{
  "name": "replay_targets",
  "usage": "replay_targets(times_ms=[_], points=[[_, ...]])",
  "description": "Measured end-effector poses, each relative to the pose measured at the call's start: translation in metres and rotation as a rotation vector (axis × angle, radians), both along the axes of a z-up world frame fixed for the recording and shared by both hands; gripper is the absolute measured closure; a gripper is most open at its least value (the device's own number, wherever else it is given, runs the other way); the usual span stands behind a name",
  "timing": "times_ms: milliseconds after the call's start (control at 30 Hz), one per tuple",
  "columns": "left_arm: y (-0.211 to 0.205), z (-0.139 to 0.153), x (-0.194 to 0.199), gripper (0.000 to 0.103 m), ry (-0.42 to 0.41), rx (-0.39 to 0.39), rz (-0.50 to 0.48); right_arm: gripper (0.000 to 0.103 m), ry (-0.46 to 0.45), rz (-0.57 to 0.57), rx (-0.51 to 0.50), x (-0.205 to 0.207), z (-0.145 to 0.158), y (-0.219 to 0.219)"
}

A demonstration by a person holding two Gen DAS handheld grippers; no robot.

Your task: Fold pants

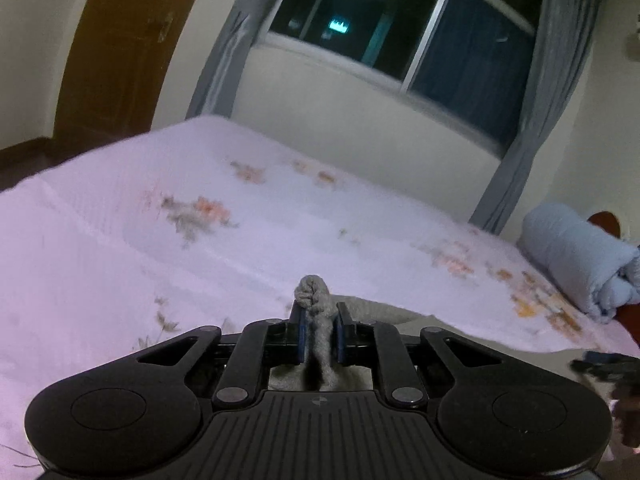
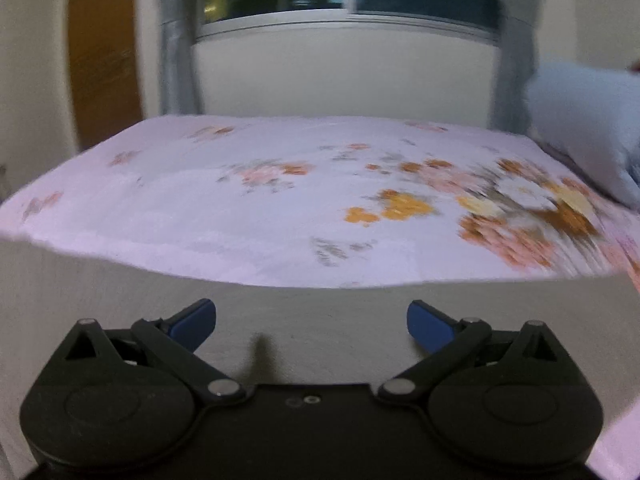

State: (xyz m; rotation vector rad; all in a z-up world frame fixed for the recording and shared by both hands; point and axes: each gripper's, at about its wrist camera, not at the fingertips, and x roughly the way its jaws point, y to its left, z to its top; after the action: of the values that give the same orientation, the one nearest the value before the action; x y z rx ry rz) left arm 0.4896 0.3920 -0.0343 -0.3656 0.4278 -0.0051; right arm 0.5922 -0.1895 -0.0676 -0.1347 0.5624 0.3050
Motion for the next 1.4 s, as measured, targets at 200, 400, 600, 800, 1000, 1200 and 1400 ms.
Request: replay_targets(times_ms=[200,400,600,800,1000,1200,1400], points=[[0.002,0.016,-0.013,0.089,-0.038,-0.040,0.001,0.022,0.004,0.171,-0.083,0.024,-0.011,0.017],[0.000,0.026,-0.020,0.089,-0.067,-0.046,-0.013,0.030,0.032,0.382,-0.187,0.041,-0.024,0.029],[0.000,0.026,-0.019,0.089,-0.056,-0.052,-0.027,0.056,0.076,0.535,-0.216,0.049,-0.025,0.036],[0.008,0.015,-0.015,0.089,-0.027,-0.067,-0.038,0.103,0.076,0.542,-0.232,0.036,-0.011,0.033],[0.016,0.027,-0.037,0.089,-0.102,-0.108,-0.091,0.103,-0.011,0.500,-0.207,-0.026,0.046,0.011],[0.023,0.021,-0.112,0.089,-0.164,-0.196,-0.178,0.103,-0.055,0.486,-0.277,-0.162,0.094,-0.005],[0.022,-0.013,-0.205,0.051,-0.041,-0.144,-0.086,0.103,0.030,0.486,-0.334,-0.290,0.045,0.005]])
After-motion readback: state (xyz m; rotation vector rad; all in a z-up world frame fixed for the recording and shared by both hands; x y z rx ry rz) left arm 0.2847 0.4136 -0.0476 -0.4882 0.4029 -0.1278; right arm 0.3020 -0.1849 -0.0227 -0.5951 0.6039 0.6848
